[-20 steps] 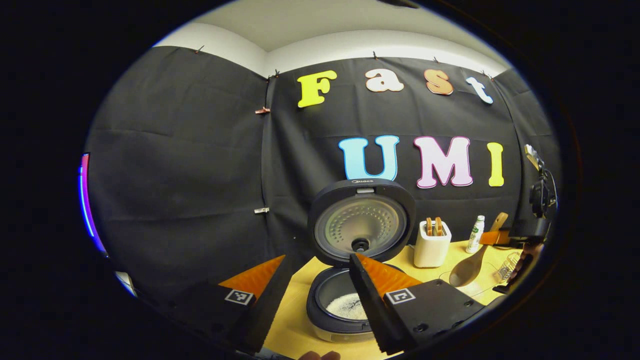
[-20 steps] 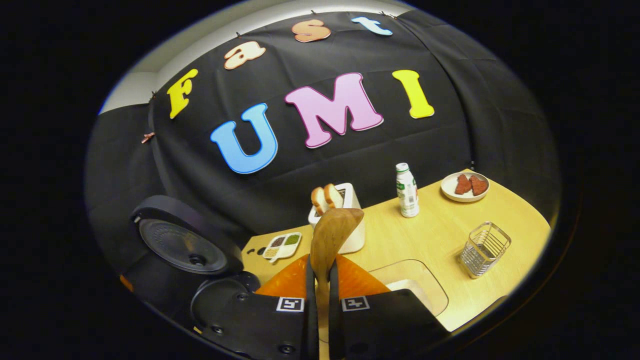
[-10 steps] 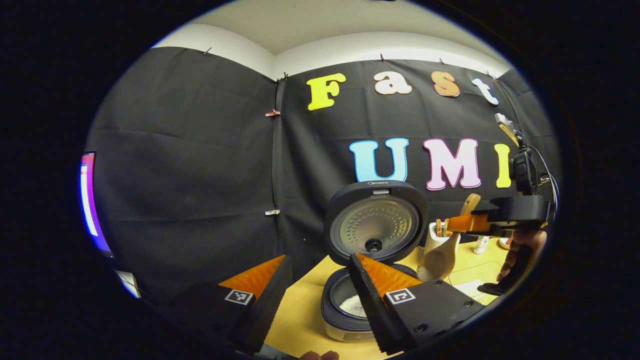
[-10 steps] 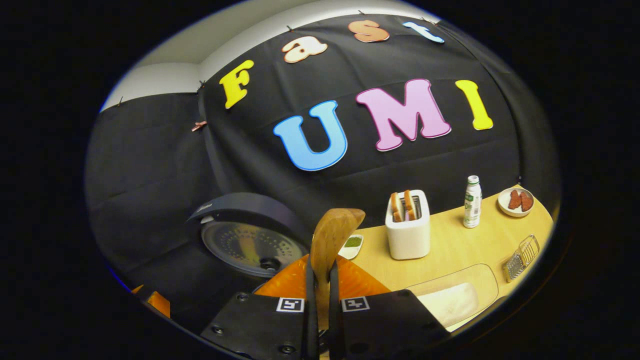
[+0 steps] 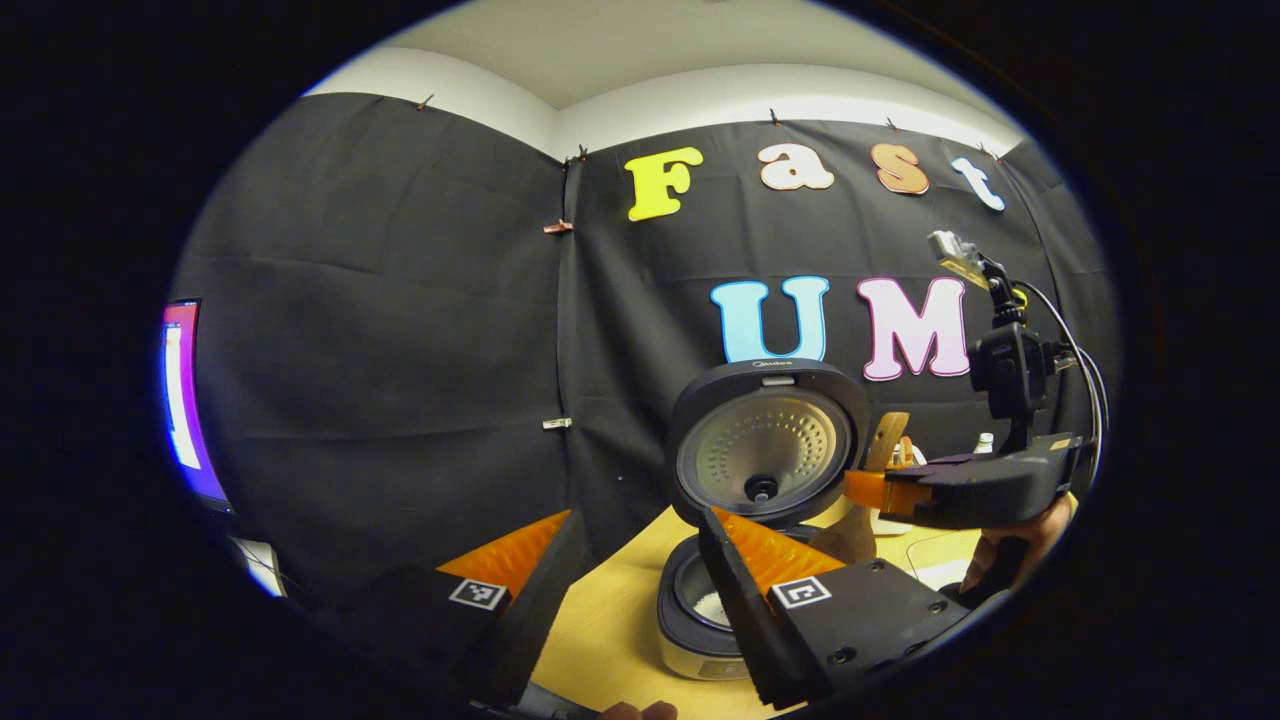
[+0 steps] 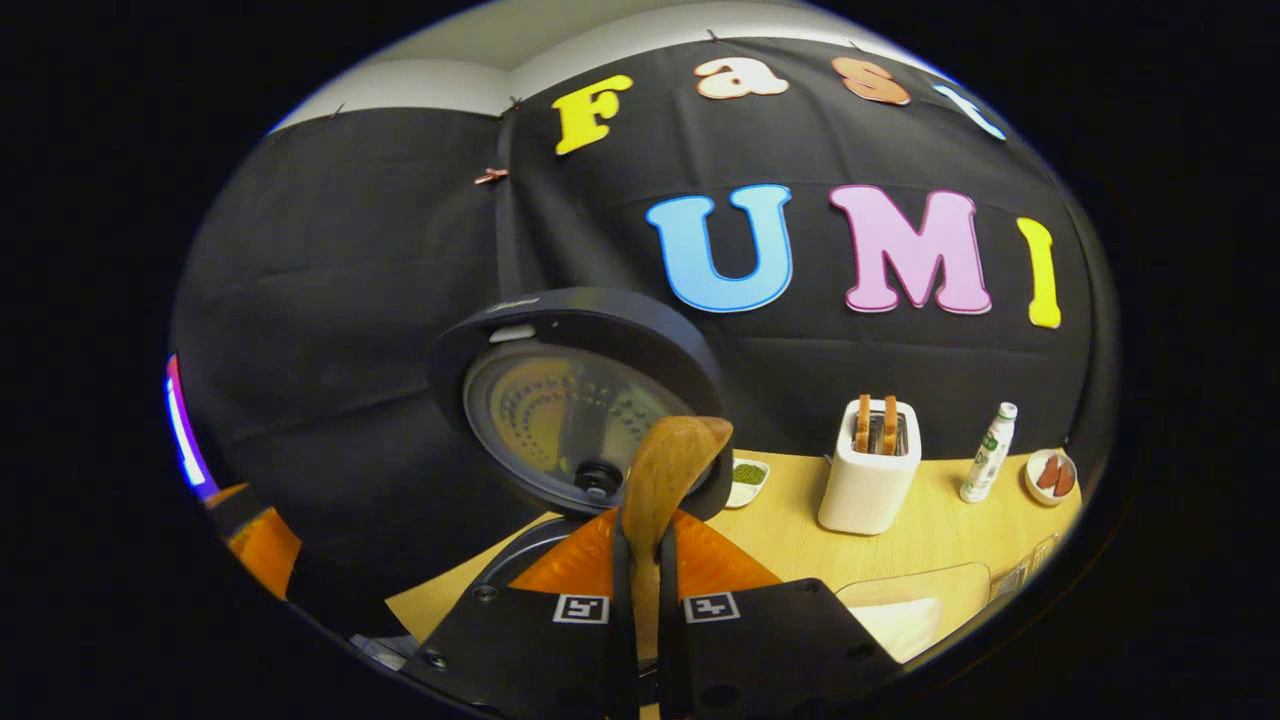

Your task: Close the left gripper, press the button to open the rice cooker; take a wooden spoon from the chopstick holder with the right hand, scoop a spoonful of rice and pour it into the rice cooker, then put the wooden spoon back into the chopstick holder.

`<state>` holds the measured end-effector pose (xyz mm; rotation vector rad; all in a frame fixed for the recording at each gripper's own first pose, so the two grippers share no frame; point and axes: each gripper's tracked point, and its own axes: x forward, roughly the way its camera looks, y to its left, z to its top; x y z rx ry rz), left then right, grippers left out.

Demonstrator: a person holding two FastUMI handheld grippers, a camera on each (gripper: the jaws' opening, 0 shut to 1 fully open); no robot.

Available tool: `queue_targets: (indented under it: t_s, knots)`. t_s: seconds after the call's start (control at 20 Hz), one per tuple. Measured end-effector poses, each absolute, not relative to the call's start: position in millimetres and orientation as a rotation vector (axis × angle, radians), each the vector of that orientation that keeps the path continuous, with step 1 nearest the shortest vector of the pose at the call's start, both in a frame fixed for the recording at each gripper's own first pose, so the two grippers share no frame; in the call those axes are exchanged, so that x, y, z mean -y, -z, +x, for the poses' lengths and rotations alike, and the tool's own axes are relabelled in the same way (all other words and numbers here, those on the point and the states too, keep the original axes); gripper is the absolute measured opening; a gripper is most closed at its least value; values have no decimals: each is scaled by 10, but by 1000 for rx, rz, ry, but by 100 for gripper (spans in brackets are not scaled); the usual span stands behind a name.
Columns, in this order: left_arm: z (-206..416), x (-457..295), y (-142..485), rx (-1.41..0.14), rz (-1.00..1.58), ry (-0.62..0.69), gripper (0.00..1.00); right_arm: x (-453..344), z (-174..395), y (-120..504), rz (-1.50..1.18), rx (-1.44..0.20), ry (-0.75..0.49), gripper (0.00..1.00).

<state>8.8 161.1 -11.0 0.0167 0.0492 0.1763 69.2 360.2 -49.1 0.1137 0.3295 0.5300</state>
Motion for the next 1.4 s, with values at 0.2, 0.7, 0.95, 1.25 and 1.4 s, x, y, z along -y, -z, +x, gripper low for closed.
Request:
queue_targets:
  t_s: [0.2,0.7,0.95,1.25,1.4]
  knots:
    - [78,-1597,135,-55,9,-177,81,-3742,577,471,-62,-258,-622,12]
    - [56,-1571,109,-54,4,-171,82,-3842,413,368,-148,-152,-678,12]
    - [47,-1521,89,-59,4,-157,82,-3385,538,282,-48,-162,-594,12]
    - [193,-884,78,-76,-15,-97,85,-2253,817,259,89,-193,-392,12]
    - [224,-591,87,-85,-31,-70,85,-1625,886,365,112,-218,-294,12]
